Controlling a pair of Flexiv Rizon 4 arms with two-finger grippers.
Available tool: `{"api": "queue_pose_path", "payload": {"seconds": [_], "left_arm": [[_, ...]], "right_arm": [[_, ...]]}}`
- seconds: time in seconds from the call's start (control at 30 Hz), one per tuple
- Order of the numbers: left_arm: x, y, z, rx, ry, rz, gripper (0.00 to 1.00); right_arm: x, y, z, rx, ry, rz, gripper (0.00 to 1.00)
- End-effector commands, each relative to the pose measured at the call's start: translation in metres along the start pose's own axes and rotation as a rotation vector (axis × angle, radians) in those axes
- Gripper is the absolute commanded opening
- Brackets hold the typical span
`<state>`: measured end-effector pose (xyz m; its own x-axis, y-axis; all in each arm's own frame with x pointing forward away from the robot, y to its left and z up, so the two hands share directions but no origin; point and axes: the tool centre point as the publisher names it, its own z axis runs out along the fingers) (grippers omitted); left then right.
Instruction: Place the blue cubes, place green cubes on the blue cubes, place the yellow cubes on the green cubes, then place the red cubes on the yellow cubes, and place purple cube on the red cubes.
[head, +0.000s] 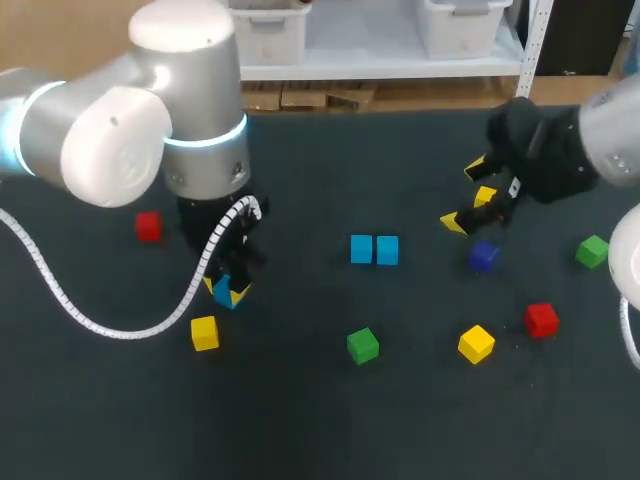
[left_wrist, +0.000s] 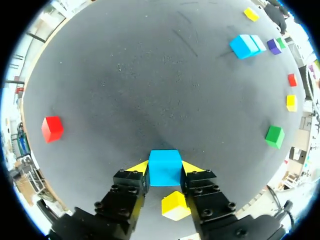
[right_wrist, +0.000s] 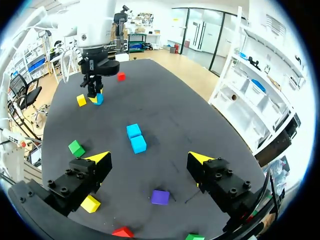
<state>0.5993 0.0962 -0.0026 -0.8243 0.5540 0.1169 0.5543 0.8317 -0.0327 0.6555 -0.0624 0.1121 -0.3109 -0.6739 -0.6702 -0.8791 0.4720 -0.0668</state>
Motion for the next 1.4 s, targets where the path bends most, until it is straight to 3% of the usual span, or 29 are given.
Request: {"api": "queue_pose_path", "payload": {"seconds": [0.03, 0.17, 0.47, 0.77, 1.0, 1.4], "left_arm": [[-0.006, -0.004, -0.005, -0.067, 0.022, 0.035, 0.00], [-0.016, -0.005, -0.015, -0.063, -0.024, 0.141, 0.00], [-0.042, -0.002, -0.048, 0.012, -0.104, 0.522, 0.00], [-0.081, -0.012, -0.057, -0.026, -0.073, 0.796, 0.00], [-0.104, -0.024, -0.058, -0.014, -0.072, 0.917, 0.00], [-0.125, -0.045, -0.038, 0.031, -0.048, 0.948, 0.00]], "right_arm": [[0.000, -0.001, 0.000, -0.003, -0.002, 0.000, 1.00], [0.000, -0.001, 0.000, -0.003, -0.002, 0.000, 1.00], [0.000, -0.001, 0.000, -0.003, -0.002, 0.000, 1.00], [0.000, -0.001, 0.000, -0.003, -0.002, 0.000, 1.00], [0.000, -0.001, 0.000, -0.003, -0.002, 0.000, 1.00], [0.000, -0.001, 0.000, -0.003, -0.002, 0.000, 1.00]]}}
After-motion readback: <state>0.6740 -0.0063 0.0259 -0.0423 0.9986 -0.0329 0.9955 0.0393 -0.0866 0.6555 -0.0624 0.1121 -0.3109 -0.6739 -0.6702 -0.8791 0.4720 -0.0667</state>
